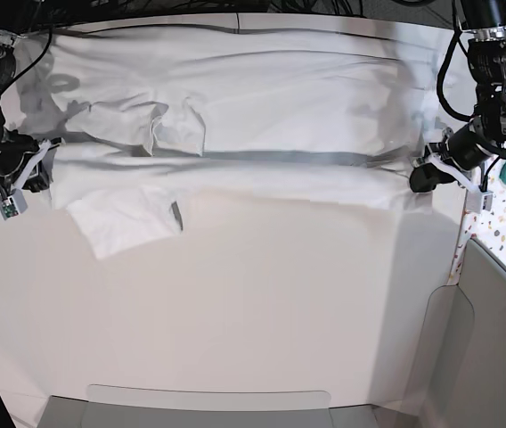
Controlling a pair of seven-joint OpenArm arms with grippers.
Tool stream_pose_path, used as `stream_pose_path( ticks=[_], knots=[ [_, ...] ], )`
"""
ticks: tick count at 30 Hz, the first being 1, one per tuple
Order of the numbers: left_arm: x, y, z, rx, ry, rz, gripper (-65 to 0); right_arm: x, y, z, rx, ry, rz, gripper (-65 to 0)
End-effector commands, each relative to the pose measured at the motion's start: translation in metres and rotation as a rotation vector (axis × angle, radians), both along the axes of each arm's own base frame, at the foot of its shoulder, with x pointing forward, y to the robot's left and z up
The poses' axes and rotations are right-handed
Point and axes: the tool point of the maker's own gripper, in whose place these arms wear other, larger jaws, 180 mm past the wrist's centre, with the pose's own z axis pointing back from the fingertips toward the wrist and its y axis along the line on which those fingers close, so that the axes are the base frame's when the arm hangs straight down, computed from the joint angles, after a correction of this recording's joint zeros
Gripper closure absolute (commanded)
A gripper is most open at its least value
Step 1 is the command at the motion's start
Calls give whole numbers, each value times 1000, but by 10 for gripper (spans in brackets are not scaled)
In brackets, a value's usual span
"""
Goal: Layout the t-shirt on the table in an organized manner, then fold the t-shirt properly
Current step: 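Fold the held shirt half over toward the collar with both grippers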
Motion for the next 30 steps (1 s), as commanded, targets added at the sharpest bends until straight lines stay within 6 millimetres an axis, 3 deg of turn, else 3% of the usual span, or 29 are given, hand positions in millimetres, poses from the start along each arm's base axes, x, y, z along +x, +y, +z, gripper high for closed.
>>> stream_pose_path(
  ticks=[1, 6, 14, 19, 30],
  knots=[
    [7, 10, 16, 24, -46, 8, 0, 4, -7, 16, -23, -49, 1, 0],
    [-10, 12, 2, 25, 25, 1, 0, -17, -16, 6, -35, -6, -21, 0],
    [-25, 8, -11, 22, 91, -21, 0, -29, -14, -11, -21, 48, -28, 0],
    [-31, 4, -17, 7, 106, -18, 0, -34, -27, -26, -40, 102, -65, 0],
    [-46, 4, -28, 8, 149, -19, 0, -38, -11, -45, -100, 171, 10, 0]
  ],
)
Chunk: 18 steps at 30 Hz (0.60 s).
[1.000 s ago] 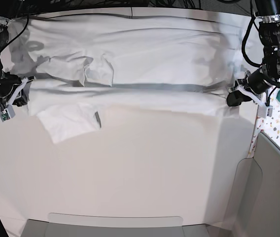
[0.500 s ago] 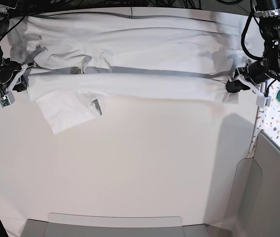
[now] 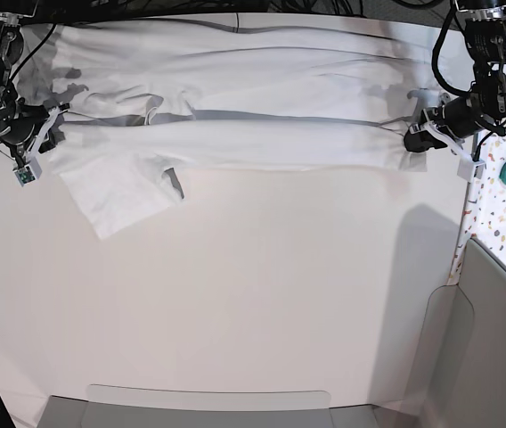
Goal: Layout the t-shirt on the table in an organized manner, then fold the t-shirt properly
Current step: 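Fold the held shirt half over toward the collar with both grippers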
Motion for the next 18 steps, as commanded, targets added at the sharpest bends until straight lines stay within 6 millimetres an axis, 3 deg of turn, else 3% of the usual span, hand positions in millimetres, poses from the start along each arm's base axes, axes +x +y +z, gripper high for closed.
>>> stream_pose_path(
  ticks=[1, 8, 14, 18],
  knots=[
    [6, 6, 10, 21, -35, -1, 0, 5, -6, 11, -30, -25, 9, 0],
    [6, 8, 10, 22, -36, 3, 0, 1, -9, 16, -55, -14, 14, 0],
    [10, 9, 15, 23, -55, 8, 0, 3, 5, 50, -138, -64, 78, 0],
    [9, 9, 14, 22, -52, 6, 0, -4, -7, 67, -183, -84, 41, 0]
  ],
)
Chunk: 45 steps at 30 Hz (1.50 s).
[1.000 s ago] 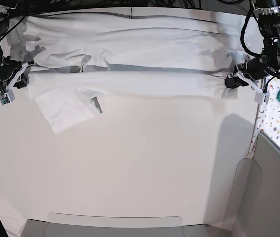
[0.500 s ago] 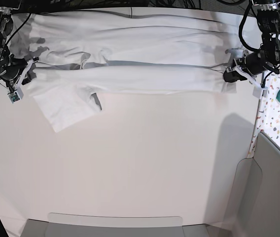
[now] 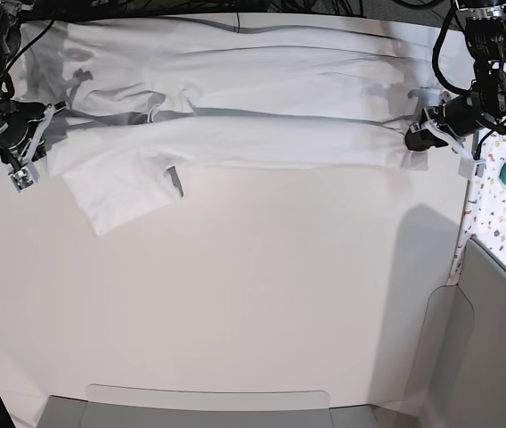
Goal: Layout the t-shirt on the table in an organized manner, then fold the t-shirt properly
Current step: 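Fold the held shirt half over toward the collar with both grippers, then grasp the shirt end with the right gripper and fold it inward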
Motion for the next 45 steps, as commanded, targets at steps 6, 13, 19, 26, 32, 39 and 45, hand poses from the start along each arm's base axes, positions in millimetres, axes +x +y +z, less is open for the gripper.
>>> stream_pose_path(
  ticks=[6, 13, 19, 26, 32, 39, 45],
  knots=[
    [6, 7, 12, 21, -39, 0, 0, -16, -22, 16, -92, 17, -38, 0],
    [4, 7, 8, 21, -28, -1, 0, -42, -11, -9, -57, 97, -38, 0],
    [-1, 6, 4, 21, -12, -4, 0, -55, -6, -21, -36, 137, -48, 0],
    [-6, 9, -1, 21, 9, 3, -2, -65, -8, -43, -8, 209, -65, 0],
    [-11, 17, -11, 12, 44, 33, -153, -66, -15, -47, -80, 235, -63, -109],
    [-9, 18, -10, 13, 38, 36, -218, -44, -20, -17, -120, 125, -67, -361],
    [-6, 34, -2, 19, 9, 88, -218, -4, -45, 37, -137, -80, -169, -370]
  ],
)
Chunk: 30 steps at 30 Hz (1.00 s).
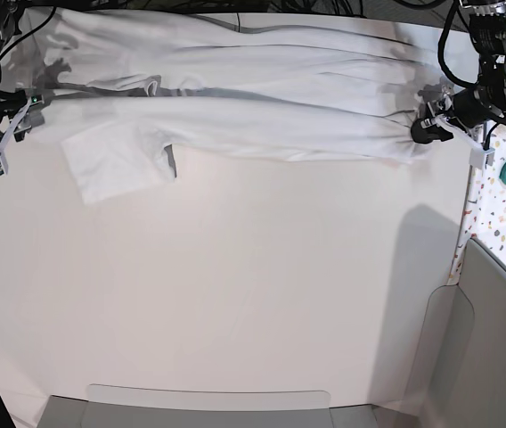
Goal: Layout the t-shirt on the table in an organized manner, then fold the t-shirt properly
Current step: 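Grasp the shirt end with the right gripper and fold it inward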
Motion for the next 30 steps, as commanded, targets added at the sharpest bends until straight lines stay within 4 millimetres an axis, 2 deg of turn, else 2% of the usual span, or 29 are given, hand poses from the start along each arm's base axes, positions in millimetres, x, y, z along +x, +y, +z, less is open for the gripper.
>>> stream_pose_path(
  ticks=[1, 5, 9, 13, 18, 22, 23, 24, 27, 30],
  knots=[
    [8, 7, 11, 19, -37, 0, -218, 15, 1, 15, 1, -67, 12, -370],
    [8, 8, 11, 23, -35, 0, -218, 38, 14, 9, 95, -116, -14, -370],
    [8, 7, 11, 20, -36, -1, -218, 63, 37, -30, 230, -51, 1, -370],
    [7, 6, 9, 17, -31, -1, -218, 80, 60, -66, 361, 13, 10, -370],
    [7, 5, 8, 15, -30, -3, -218, 90, 80, -95, 495, 66, 15, -370],
    [7, 5, 8, 14, -30, -3, -218, 91, 97, -106, 541, 103, 43, -359],
    [7, 5, 8, 14, -30, -3, -218, 92, 105, -107, 558, 109, 62, -328],
    [7, 5, 8, 14, -30, -3, -218, 92, 112, -107, 573, 111, 80, -269],
    [7, 4, 8, 12, -30, -2, -218, 95, 123, -103, 605, 102, 107, 0],
    [6, 0, 6, 1, -30, 1, -218, 99, 126, -89, 601, 60, 136, 0]
  ],
)
